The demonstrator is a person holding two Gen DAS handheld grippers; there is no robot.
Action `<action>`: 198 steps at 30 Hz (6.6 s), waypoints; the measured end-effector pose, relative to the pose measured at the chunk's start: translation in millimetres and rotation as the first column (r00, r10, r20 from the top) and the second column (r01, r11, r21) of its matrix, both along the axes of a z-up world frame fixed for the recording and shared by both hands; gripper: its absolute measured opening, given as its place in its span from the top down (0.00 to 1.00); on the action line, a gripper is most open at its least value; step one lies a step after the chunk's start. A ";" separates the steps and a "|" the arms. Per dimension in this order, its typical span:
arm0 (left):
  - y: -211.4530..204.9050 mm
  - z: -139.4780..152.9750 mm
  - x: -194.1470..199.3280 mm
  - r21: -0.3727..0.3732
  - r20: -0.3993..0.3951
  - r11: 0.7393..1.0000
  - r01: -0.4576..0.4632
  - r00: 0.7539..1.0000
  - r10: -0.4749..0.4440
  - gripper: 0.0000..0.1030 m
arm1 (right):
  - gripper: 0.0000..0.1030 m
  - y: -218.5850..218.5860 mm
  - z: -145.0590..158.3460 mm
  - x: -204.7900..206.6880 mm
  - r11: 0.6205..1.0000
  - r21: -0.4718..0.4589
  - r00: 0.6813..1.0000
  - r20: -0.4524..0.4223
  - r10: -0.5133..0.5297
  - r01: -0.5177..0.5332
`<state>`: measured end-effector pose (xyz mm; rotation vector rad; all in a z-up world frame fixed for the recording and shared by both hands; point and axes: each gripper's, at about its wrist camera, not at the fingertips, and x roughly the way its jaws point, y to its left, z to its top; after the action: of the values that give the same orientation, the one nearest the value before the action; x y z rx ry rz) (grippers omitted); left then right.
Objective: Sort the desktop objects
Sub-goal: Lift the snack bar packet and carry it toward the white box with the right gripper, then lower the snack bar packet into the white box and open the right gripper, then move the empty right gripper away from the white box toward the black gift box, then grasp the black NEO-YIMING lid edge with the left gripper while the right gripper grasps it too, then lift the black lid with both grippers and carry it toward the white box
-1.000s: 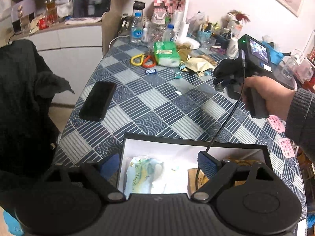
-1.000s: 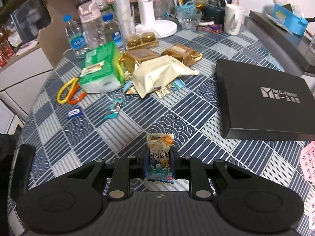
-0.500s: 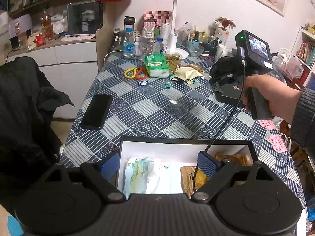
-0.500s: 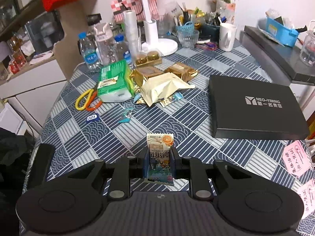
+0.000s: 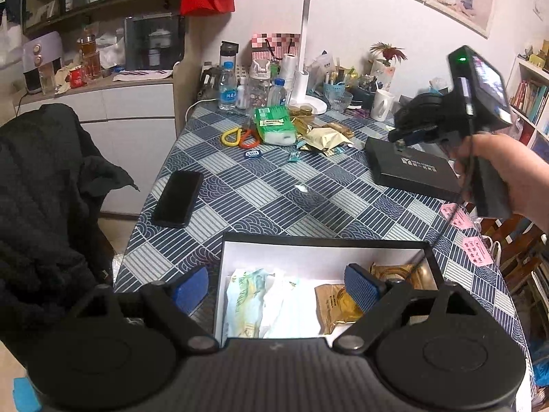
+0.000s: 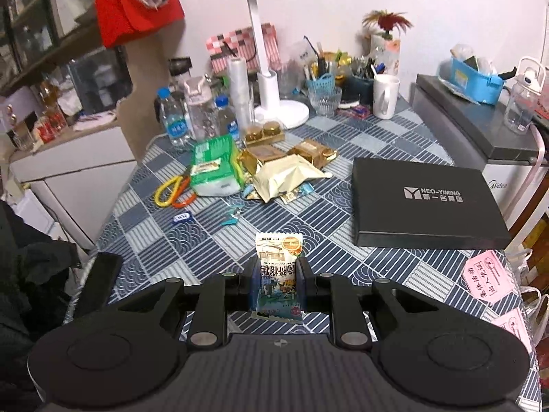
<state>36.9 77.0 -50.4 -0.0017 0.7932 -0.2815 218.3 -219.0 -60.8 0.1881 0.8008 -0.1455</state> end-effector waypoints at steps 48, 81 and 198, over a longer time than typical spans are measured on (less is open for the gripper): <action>24.2 -6.3 5.4 -0.006 -0.011 0.993 0.121 0.993 -0.121 0.00 | 0.57 23.8 -90.6 -141.4 0.992 0.076 0.964 -0.254 -0.076 0.098; -184.4 -7.6 40.9 0.082 -0.060 0.986 0.143 0.989 -0.138 0.00 | 0.15 -155.7 -26.1 -203.5 0.984 0.160 0.997 -0.033 -0.071 0.075; -362.6 -43.6 309.1 -0.168 -0.190 0.974 0.149 0.965 -0.180 0.00 | 0.00 -384.7 -58.6 2.0 0.965 0.251 0.997 0.013 -0.077 0.071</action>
<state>346.1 -285.6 -94.0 -0.1106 0.9765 -0.5059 220.3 -603.7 -119.4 0.4587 0.7889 -0.1122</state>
